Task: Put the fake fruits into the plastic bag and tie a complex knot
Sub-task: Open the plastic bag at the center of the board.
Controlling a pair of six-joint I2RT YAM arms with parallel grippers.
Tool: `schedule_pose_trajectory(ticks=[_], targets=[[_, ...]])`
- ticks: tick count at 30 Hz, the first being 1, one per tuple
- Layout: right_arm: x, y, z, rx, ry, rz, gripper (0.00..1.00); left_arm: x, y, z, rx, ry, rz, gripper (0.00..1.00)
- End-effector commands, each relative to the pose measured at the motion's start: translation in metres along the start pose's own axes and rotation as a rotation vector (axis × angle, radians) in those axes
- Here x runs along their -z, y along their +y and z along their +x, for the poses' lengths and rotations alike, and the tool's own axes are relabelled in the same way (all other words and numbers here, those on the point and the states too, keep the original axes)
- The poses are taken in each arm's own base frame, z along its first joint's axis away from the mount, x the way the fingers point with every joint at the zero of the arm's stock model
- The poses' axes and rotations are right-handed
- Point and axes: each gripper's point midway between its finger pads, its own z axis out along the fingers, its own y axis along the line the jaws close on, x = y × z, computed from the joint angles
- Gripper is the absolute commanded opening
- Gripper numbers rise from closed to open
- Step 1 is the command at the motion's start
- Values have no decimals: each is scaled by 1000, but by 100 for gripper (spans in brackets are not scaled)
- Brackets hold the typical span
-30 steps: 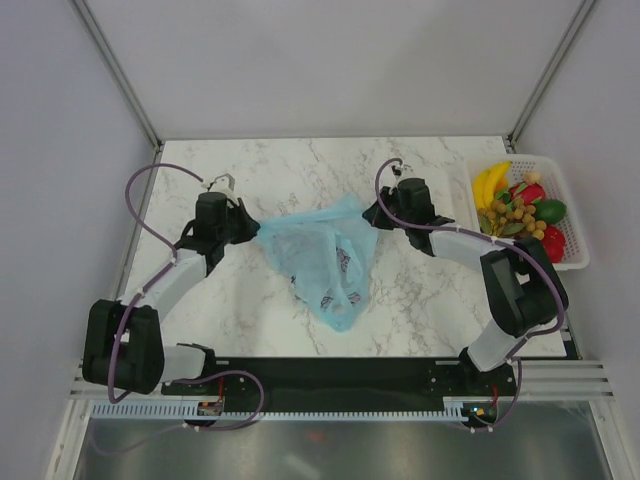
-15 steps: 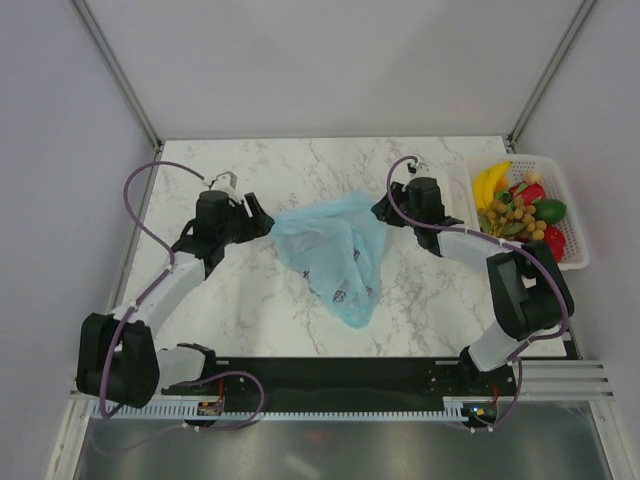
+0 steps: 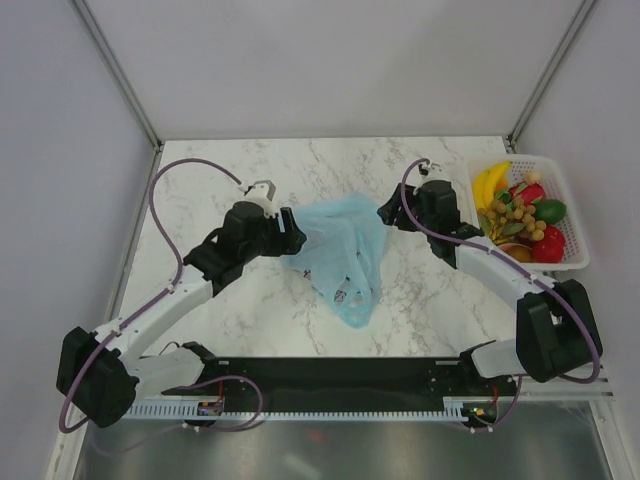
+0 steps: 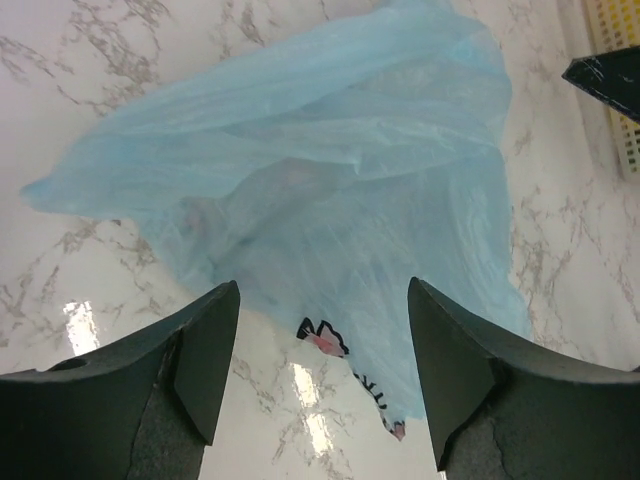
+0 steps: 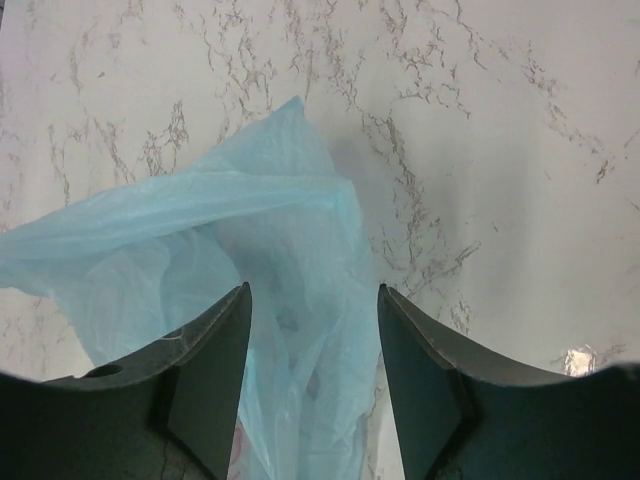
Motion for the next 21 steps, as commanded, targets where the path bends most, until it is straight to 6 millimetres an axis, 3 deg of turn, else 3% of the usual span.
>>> schedule_pose_trajectory(ticks=[1, 7, 13, 17, 20, 21], targets=[[17, -14, 23, 24, 60, 40, 62, 0, -15, 18, -11, 47, 21, 76], [23, -29, 58, 12, 116, 48, 62, -2, -43, 46, -91, 127, 82, 85], [10, -14, 79, -4, 153, -52, 61, -6, -57, 63, -111, 170, 90, 86], [-3, -6, 97, 27, 195, -61, 59, -6, -68, 55, -114, 152, 105, 86], [-9, -7, 103, 21, 209, -56, 47, -6, -77, 50, -112, 146, 115, 87], [-11, -8, 106, 21, 213, -55, 35, -8, -78, 51, -112, 150, 114, 87]])
